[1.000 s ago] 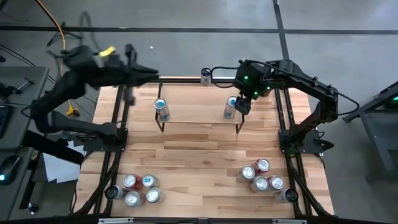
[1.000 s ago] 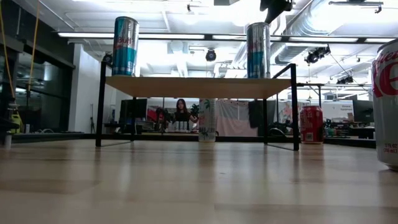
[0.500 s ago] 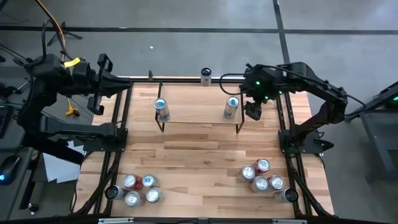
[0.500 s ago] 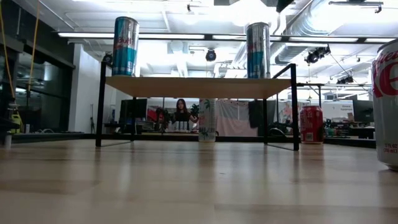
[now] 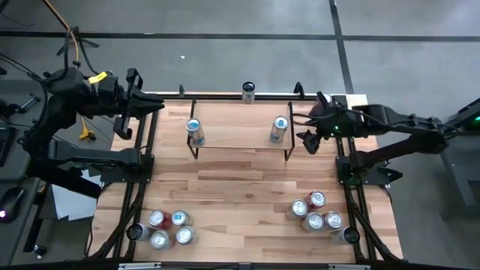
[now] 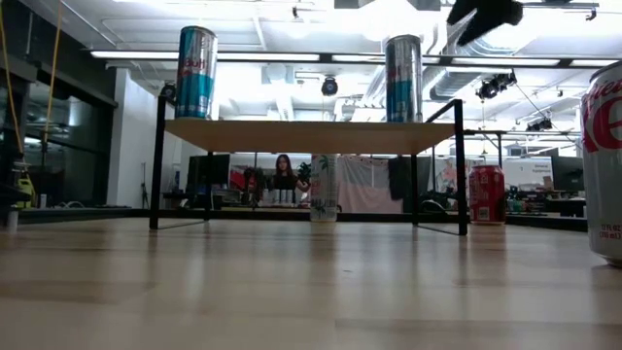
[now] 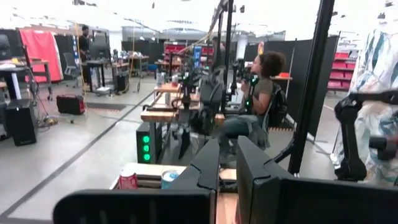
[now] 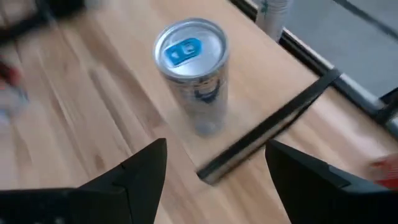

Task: Place canned beverage on shelf
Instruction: Put the right blue soda can aligned with the other blue soda can on the shelf

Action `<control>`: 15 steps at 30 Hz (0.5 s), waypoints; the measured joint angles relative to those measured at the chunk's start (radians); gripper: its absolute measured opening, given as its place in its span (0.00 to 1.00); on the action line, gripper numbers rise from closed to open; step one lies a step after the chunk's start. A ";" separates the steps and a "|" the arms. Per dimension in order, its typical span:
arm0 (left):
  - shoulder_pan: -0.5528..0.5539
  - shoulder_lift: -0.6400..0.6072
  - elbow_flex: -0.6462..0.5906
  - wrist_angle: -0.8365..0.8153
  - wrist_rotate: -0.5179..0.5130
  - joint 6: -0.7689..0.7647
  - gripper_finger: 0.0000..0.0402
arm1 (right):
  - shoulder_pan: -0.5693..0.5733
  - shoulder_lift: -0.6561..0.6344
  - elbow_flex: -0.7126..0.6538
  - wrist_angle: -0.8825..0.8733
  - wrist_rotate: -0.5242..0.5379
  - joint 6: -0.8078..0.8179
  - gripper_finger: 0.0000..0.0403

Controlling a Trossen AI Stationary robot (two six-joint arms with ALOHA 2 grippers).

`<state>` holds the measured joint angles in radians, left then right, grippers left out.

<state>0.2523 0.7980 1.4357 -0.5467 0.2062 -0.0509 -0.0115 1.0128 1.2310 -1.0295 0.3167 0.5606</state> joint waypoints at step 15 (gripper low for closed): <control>0.000 -0.003 0.000 0.028 -0.006 0.000 0.00 | 0.083 -0.075 -0.502 0.622 0.061 0.089 0.64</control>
<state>0.2523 0.7948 1.4361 -0.5188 0.1997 -0.0513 0.0715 0.9376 0.7292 -0.4078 0.3773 0.6497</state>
